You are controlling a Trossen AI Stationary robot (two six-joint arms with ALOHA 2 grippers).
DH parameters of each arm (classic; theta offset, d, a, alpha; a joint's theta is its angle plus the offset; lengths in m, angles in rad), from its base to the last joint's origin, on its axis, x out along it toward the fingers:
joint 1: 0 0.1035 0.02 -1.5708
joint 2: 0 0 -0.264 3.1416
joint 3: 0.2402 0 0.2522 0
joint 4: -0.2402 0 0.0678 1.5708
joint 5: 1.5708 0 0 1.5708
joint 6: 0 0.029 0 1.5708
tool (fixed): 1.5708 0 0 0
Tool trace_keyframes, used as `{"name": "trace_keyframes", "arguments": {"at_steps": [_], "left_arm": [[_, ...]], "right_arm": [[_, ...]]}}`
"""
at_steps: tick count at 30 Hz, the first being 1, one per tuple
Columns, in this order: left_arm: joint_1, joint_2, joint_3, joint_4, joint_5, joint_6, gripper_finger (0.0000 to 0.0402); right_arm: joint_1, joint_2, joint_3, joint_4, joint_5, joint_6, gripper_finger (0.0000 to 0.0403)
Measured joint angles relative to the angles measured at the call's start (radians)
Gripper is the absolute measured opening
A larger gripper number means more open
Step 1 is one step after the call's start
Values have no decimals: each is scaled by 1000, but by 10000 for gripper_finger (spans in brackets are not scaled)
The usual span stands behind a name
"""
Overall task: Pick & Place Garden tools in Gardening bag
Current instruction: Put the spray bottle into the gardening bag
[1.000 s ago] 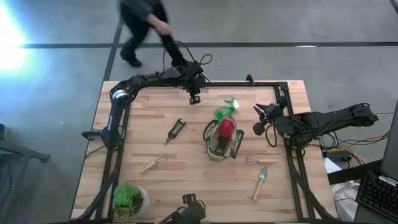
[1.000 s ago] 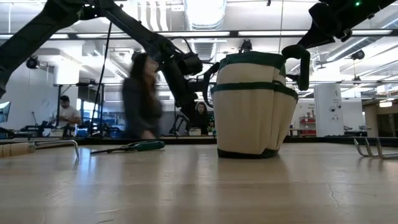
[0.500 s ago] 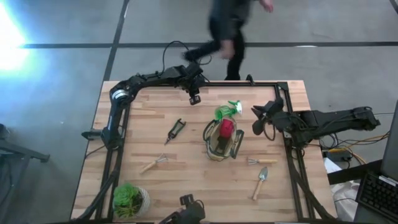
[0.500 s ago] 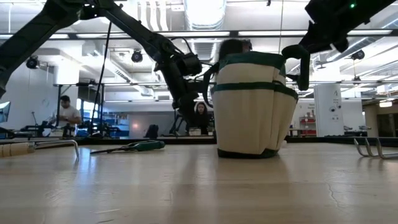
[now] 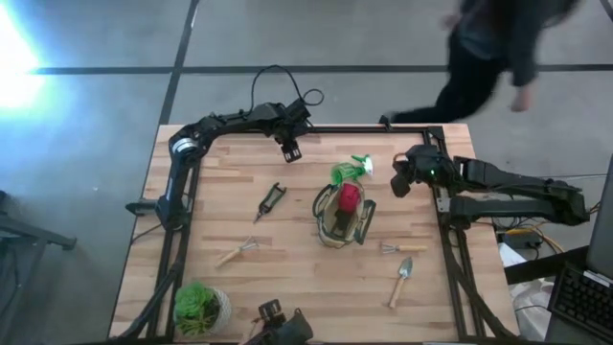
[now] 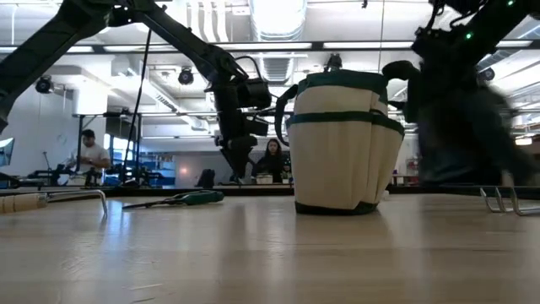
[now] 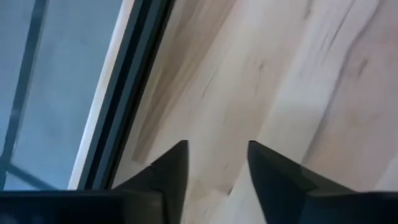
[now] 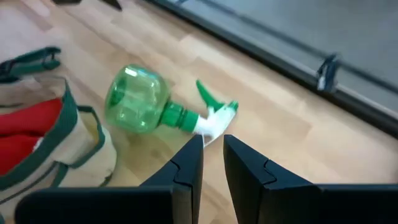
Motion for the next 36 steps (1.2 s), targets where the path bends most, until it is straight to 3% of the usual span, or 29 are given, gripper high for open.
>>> {"name": "trace_keyframes", "arguments": {"at_steps": [7,14,23,27,36], "left_arm": [[-1,0,0,-108,-7,-2,219],[1,-1,0,-135,-7,-4,216],[1,-1,0,-149,-7,-6,213],[1,-1,0,-152,-7,-6,213],[1,-1,0,-151,-6,-11,213]], "right_arm": [[-153,41,-4,2,-160,-109,57],[-293,179,-5,4,-227,-140,57],[-433,427,2,66,-504,-476,57],[-432,512,32,106,-604,-514,57],[-428,607,100,145,-584,-669,57]]}}
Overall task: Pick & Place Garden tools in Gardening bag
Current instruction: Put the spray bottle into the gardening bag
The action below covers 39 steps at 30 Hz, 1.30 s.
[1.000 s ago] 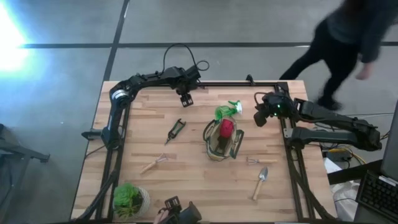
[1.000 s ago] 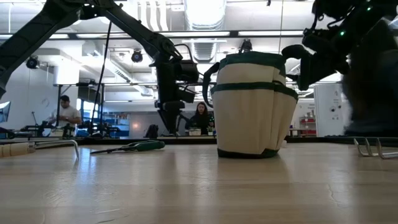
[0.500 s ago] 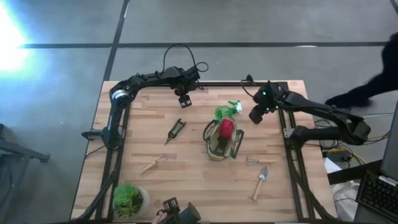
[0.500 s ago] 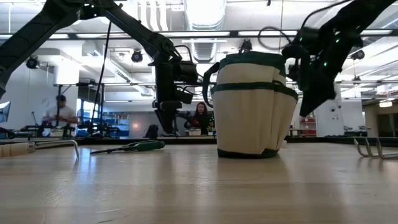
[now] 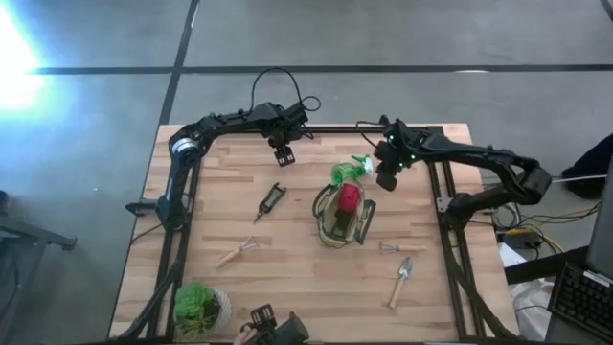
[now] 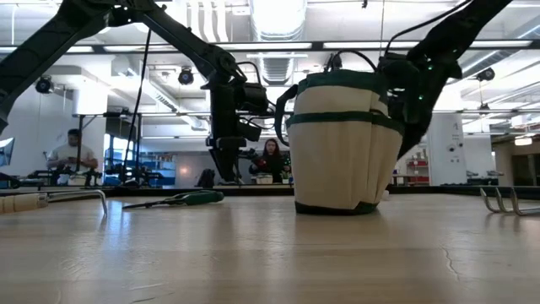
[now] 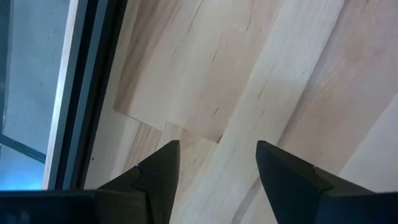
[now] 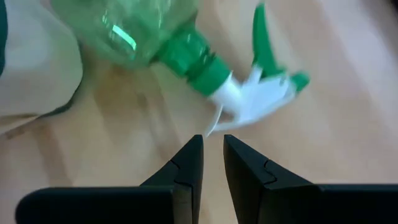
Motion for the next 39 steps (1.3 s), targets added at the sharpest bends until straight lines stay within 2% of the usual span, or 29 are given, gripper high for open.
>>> {"name": "trace_keyframes", "arguments": {"at_steps": [9,20,27,31,35,39], "left_arm": [[0,0,0,0,0,16,213],[1,0,0,-3,0,33,213],[1,0,0,-5,0,33,212],[1,0,0,-5,0,33,211],[1,0,0,-6,0,33,211],[1,0,0,-7,0,37,209]], "right_arm": [[24,43,20,76,15,-173,57],[30,103,29,59,87,-246,59],[77,107,28,72,91,-259,124],[105,108,28,79,93,-343,165],[116,110,28,85,129,-440,189],[117,110,28,129,217,-433,201]]}}
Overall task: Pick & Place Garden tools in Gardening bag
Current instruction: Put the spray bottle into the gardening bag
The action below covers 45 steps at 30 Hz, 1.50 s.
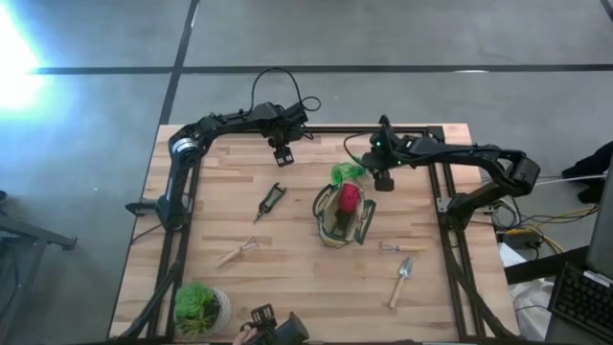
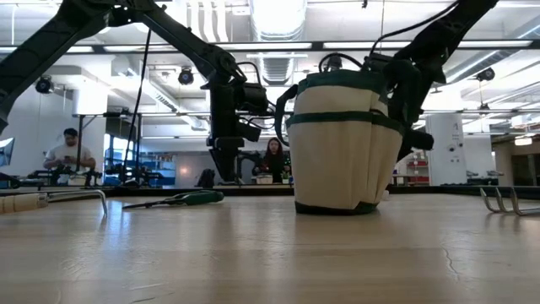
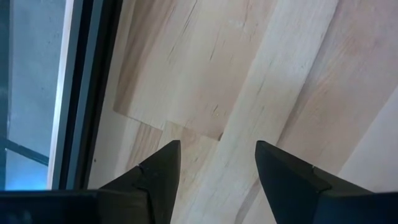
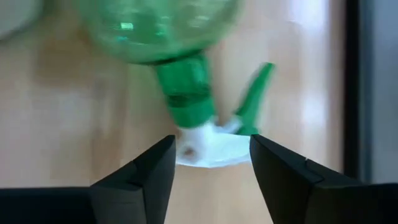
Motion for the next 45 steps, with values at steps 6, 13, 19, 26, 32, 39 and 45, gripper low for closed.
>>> {"name": "trace_keyframes", "arguments": {"at_steps": [6,13,19,26,32,39,45], "left_arm": [[0,0,0,0,0,9,208],[1,0,0,0,0,7,208],[1,0,0,0,0,5,209],[1,0,0,1,0,6,208],[1,0,0,-6,0,6,208],[1,0,0,-14,0,5,208],[1,0,0,-14,0,0,208]], "right_arm": [[15,0,0,15,-6,47,205],[49,33,0,15,-6,47,194],[48,103,-1,29,-5,47,192],[57,181,42,36,-7,71,191],[79,269,110,24,-14,96,186],[80,334,204,-110,-10,116,158],[80,336,260,-203,-2,125,128]]}}
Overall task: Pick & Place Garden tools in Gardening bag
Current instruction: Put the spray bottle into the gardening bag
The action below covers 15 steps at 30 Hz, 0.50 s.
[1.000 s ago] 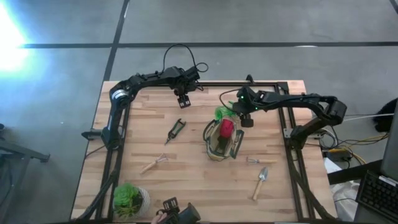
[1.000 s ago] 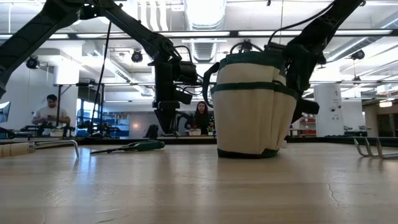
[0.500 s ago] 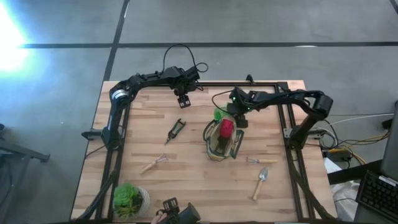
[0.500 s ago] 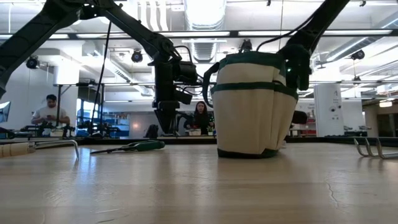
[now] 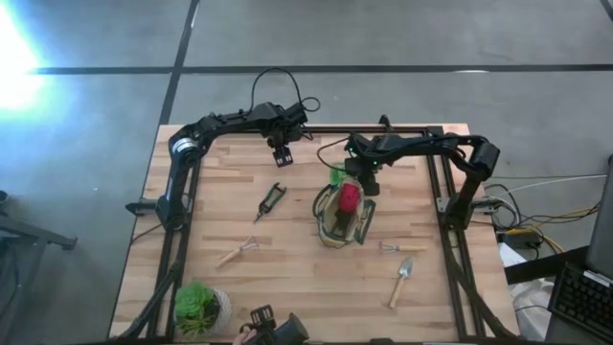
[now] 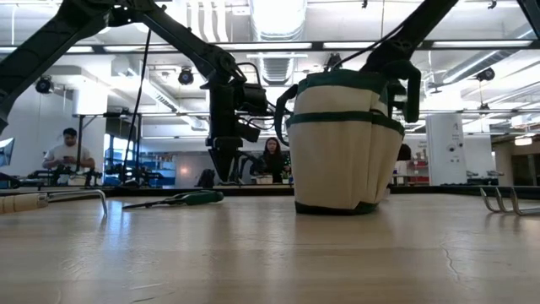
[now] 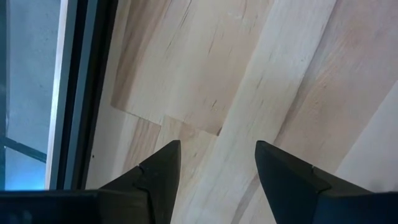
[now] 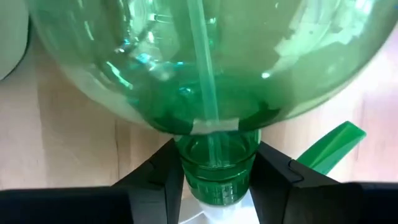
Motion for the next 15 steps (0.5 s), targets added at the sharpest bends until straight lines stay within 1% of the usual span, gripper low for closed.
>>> {"name": "trace_keyframes", "arguments": {"at_steps": [4,7,10,15], "left_arm": [[0,0,0,-4,0,-1,208],[0,0,0,-9,0,-2,208],[0,0,0,-17,0,-2,208],[0,0,0,-17,1,-4,208]], "right_arm": [[0,-16,32,-50,4,0,128],[0,-33,38,-83,34,0,127],[0,-63,41,-102,52,0,127],[-1,-131,25,-113,53,0,127]]}}
